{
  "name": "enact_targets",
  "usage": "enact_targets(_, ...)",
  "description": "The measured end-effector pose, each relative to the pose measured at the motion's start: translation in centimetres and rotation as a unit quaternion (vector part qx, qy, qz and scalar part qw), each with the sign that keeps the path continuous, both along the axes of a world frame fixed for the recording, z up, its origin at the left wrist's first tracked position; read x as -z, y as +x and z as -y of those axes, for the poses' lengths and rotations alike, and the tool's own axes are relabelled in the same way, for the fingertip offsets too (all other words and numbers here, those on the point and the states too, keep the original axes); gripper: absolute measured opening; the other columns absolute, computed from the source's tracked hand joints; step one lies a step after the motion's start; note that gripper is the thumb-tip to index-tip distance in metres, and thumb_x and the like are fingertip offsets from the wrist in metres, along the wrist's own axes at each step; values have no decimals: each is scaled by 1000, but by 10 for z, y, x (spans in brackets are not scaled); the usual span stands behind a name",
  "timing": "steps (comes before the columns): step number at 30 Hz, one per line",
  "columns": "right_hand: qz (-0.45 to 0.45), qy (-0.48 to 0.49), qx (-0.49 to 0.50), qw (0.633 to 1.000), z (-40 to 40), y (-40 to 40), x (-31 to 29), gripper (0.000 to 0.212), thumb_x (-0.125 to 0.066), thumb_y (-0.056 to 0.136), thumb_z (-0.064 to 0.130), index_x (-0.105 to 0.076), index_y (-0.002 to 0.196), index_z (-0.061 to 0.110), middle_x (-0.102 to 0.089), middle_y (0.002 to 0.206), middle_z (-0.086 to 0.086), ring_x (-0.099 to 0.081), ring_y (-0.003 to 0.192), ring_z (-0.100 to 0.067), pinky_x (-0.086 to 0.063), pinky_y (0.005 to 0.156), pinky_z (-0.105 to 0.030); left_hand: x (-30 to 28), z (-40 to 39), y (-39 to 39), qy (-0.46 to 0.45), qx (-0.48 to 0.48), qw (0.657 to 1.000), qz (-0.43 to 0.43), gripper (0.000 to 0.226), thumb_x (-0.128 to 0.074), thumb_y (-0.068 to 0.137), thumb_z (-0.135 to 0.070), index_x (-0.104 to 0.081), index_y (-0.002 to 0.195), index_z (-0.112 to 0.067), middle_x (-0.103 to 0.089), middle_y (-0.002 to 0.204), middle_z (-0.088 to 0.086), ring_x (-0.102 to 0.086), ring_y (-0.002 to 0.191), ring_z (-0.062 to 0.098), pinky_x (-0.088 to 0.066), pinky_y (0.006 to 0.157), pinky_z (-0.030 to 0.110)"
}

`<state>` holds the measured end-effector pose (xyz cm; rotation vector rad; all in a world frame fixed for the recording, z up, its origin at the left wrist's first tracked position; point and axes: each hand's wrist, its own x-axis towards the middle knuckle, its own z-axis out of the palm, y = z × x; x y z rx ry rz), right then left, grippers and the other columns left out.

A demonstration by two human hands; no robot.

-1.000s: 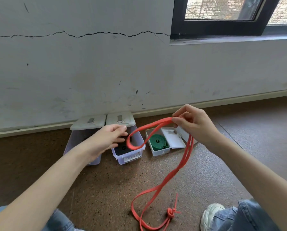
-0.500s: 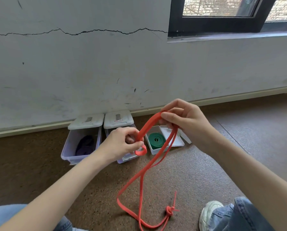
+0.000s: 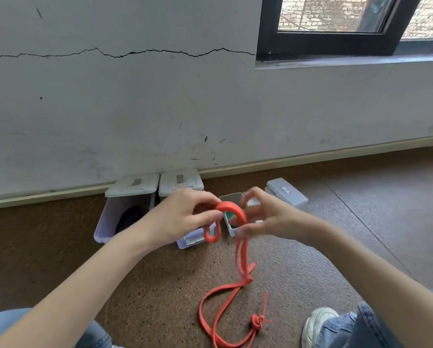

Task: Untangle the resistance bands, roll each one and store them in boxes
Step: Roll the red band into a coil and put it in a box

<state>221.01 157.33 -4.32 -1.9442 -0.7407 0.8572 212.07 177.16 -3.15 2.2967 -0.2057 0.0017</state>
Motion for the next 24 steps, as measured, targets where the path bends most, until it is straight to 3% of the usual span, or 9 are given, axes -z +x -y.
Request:
enact_targets(3, 25, 82, 8, 996, -8, -5, -9, 34, -71, 78, 11, -46, 100, 20, -68, 80, 0, -65, 77, -15, -54, 72, -28, 5, 6, 3, 9, 1, 1000, -23, 18, -61, 89, -24, -68, 103, -17, -71, 86, 2, -67, 75, 10, -57, 70, 38)
enact_targets(6, 104, 117, 10, 988, -9, -10, -16, 16, -62, 86, 7, -55, 93, 19, -61, 72, -5, -56, 69, -16, -46, 64, -28, 12, 10, 6, -20, -15, 998, -49, 8, -64, 87, -20, -69, 92, -16, -71, 79, 0, -66, 72, 7, -52, 70, 25)
enact_targets(8, 151, 127, -4, 980, -10, -14, -17, 16, -58, 89, 7, -61, 91, 23, -62, 80, -16, -55, 73, -28, -47, 66, -37, 17, 14, 5, -43, -21, 996, -81, 6, -65, 86, -18, -66, 82, -22, -69, 72, -5, -68, 70, 7, -51, 67, 18)
enact_targets(11, 151, 156, 7, 976, -9, -13, -18, 22, -54, 91, 7, -66, 95, 25, -64, 93, -24, -54, 91, -47, -47, 76, -55, 17, 12, 7, -75, -45, 991, -100, 10, -68, 83, -15, -64, 77, -23, -71, 68, -2, -70, 68, 9, -49, 63, 15)
enact_targets(15, 156, 155, 8, 975, -10, -9, -17, 31, -49, 94, 5, -68, 98, 29, -66, 96, -22, -52, 94, -54, -45, 77, -61, 11, 7, 9, -78, -82, 989, -96, 12, -68, 79, -9, -65, 78, -21, -68, 62, -3, -63, 56, 4, -44, 55, 11)
enact_targets(17, 187, 127, -10, 974, -10, -7, -17, 31, -53, 92, 7, -67, 99, 33, -69, 91, -5, -62, 85, -36, -52, 76, -50, 7, 2, 10, -84, -87, 988, -100, 9, -66, 81, -9, -67, 81, -18, -69, 64, -5, -65, 60, 5, -48, 59, 13)
enact_targets(19, 217, 87, -35, 972, -10, -6, -16, 26, -63, 86, 13, -65, 102, 34, -65, 78, 11, -58, 63, -8, -49, 60, -22, 0, -4, 8, -138, -85, 980, -116, 6, -65, 85, -9, -69, 86, -14, -71, 71, -1, -68, 66, 7, -52, 62, 16)
enact_targets(20, 233, 75, -38, 969, -11, -7, -16, 27, -67, 83, 17, -64, 103, 34, -64, 76, 14, -55, 60, -3, -44, 57, -13, -3, -7, 6, -178, -82, 972, -126, 7, -64, 86, -10, -70, 87, -12, -72, 73, 1, -69, 68, 8, -52, 61, 15)
enact_targets(24, 312, 90, 3, 946, -14, -12, -17, 19, -70, 81, 21, -70, 99, 25, -69, 85, 11, -62, 75, 1, -48, 67, -11, -5, -2, 1, -280, -71, 941, -175, 14, -61, 87, -10, -74, 82, -13, -74, 80, 9, -71, 76, 15, -54, 64, 16)
